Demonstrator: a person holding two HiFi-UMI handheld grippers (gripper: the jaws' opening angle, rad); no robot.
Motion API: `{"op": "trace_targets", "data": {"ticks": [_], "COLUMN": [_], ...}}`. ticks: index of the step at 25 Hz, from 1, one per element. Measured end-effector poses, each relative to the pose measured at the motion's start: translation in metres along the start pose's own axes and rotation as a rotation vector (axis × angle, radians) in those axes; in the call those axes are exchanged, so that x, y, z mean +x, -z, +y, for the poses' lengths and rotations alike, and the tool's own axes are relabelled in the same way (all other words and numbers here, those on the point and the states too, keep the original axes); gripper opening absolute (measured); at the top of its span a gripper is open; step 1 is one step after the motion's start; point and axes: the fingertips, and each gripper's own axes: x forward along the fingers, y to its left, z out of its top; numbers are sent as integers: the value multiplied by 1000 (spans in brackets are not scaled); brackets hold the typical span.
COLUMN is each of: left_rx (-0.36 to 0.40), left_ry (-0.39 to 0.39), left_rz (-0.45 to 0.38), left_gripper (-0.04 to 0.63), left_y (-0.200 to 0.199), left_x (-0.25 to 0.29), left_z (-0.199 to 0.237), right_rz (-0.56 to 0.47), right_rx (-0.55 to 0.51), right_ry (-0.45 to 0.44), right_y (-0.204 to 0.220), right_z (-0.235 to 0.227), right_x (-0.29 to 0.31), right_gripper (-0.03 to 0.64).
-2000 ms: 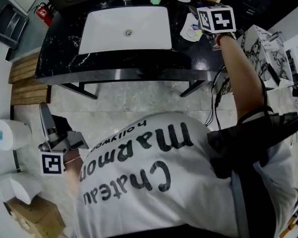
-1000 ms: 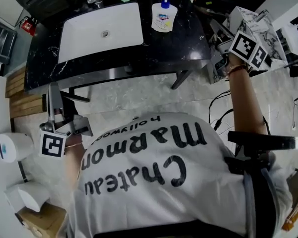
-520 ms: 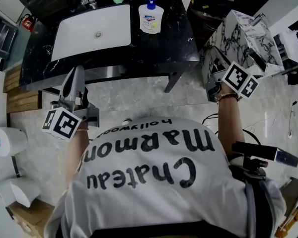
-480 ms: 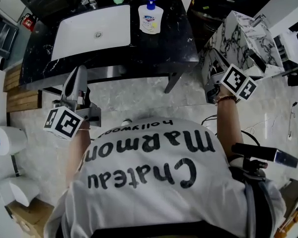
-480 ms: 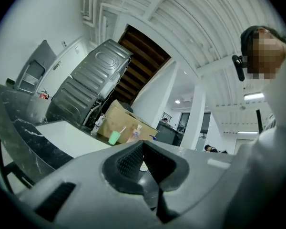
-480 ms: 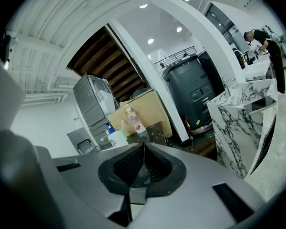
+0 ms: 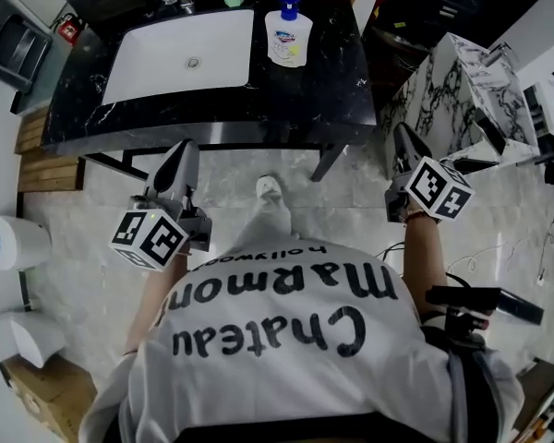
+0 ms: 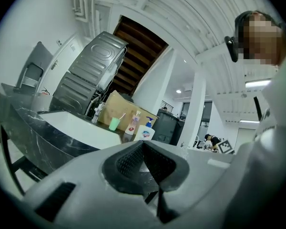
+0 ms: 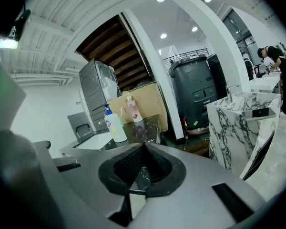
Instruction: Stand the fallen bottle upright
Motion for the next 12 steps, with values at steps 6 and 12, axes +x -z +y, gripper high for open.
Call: {"op": "trace_targets", "data": {"ticks": [6, 12], "left_rx": [-4, -1], "left_ry": [13, 5], "left_rz": [13, 24], "left_gripper": [15, 15], "left_y": [11, 17], "left_x": [4, 2], "left_z": [2, -3], "right_rz": [9, 53], "right_rx": [-20, -66], "right_ry": [-2, -10], "right_y": [3, 14], "right_z": [0, 7], "right_x": [3, 9], "right_gripper": [12, 12]}}
